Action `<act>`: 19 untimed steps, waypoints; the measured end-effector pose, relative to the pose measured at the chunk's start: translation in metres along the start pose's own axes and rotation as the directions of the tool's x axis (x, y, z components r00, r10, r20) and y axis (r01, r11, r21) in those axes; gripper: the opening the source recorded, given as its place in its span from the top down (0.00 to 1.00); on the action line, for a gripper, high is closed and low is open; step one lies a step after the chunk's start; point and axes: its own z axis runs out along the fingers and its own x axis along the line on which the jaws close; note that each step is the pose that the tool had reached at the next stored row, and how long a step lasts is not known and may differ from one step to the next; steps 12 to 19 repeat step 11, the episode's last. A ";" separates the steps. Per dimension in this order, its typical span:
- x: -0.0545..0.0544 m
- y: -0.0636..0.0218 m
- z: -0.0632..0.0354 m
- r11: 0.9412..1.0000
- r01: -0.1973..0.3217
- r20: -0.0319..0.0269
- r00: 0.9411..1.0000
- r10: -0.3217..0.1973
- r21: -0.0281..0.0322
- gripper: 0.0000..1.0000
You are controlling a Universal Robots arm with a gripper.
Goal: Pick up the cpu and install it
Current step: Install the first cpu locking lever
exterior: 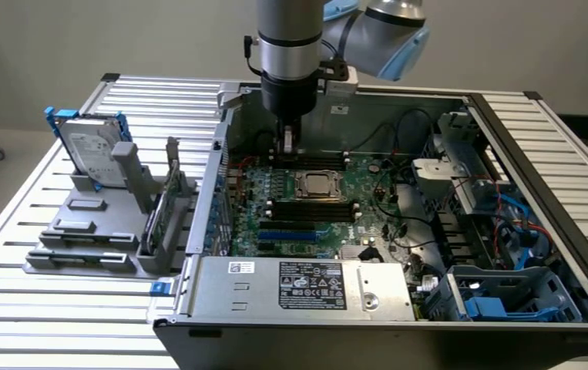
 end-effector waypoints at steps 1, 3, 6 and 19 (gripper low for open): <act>0.000 0.0001 0.0000 1.000 0.006 0.000 1.000 -0.006 -0.002 0.89; 0.001 0.0002 0.0000 1.000 0.016 0.001 1.000 -0.016 -0.005 0.89; 0.001 0.0003 0.0001 1.000 0.022 0.001 1.000 -0.022 -0.005 0.89; 0.001 0.0003 0.0000 1.000 0.022 0.001 1.000 -0.022 -0.005 0.89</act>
